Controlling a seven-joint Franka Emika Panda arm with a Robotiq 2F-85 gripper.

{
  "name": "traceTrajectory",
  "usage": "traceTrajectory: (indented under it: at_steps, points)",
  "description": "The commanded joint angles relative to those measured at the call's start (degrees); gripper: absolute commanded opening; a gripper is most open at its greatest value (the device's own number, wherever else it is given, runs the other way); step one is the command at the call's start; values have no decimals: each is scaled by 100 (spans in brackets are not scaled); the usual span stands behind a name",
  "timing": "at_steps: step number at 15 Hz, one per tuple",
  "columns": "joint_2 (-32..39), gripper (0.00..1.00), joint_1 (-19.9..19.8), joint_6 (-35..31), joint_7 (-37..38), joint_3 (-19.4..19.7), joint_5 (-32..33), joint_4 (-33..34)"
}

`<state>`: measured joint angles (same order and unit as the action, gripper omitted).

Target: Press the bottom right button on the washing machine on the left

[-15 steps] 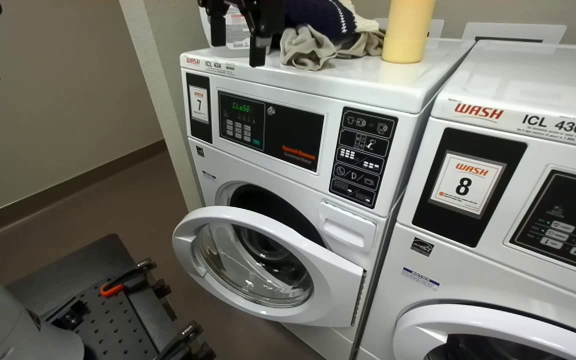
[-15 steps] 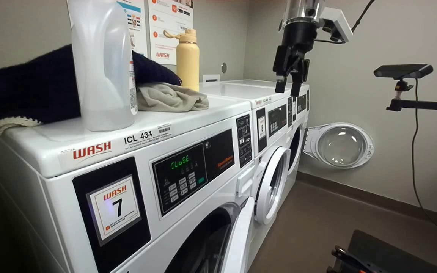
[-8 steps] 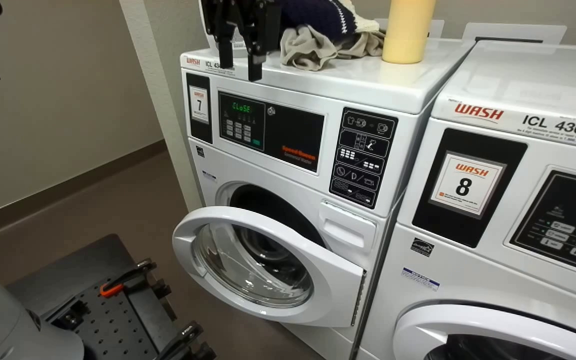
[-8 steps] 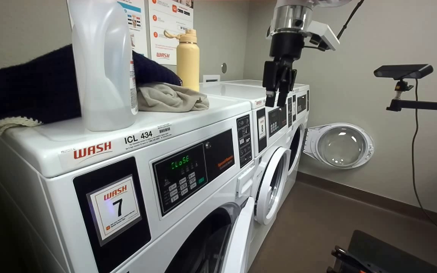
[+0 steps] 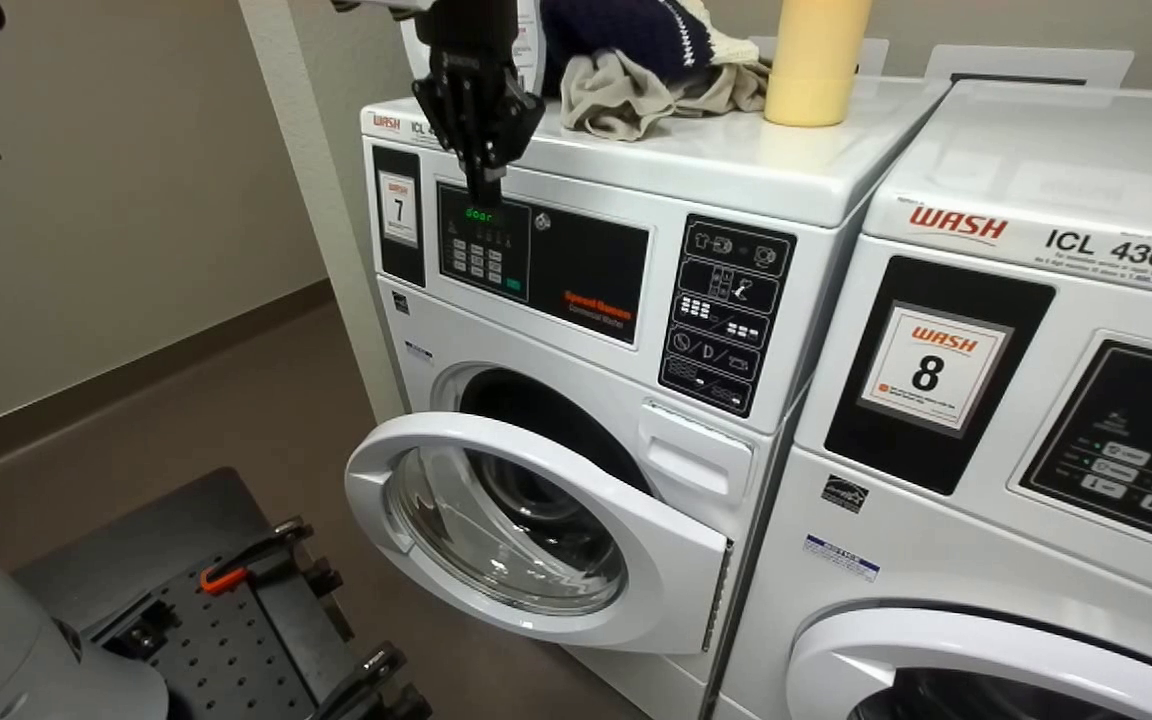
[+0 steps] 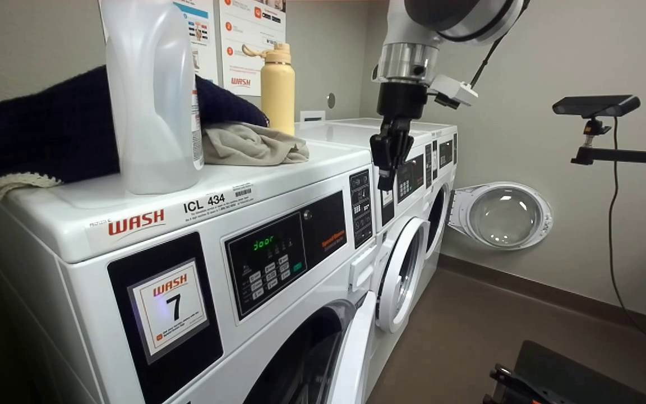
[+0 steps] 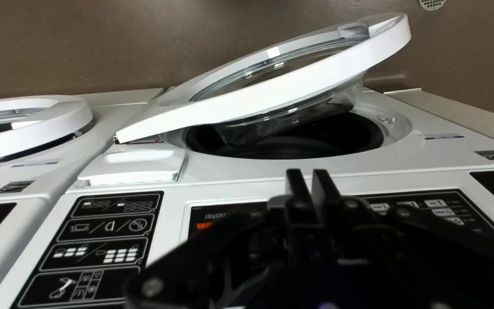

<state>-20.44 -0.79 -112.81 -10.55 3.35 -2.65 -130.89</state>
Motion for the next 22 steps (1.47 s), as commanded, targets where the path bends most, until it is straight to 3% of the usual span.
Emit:
traceTrajectory:
  at_steps: [1, 8, 16, 22]
  points:
    - [98, 0, 105, -548, 120, -217, 197, -349]
    - [463, 3, 336, -1541, 143, -486, 276, -774]
    - [598, 2, 620, -2563, 725, -1106, 1247, -1228]
    - [635, 0, 781, -2932, 971, -1494, 2092, -1529]
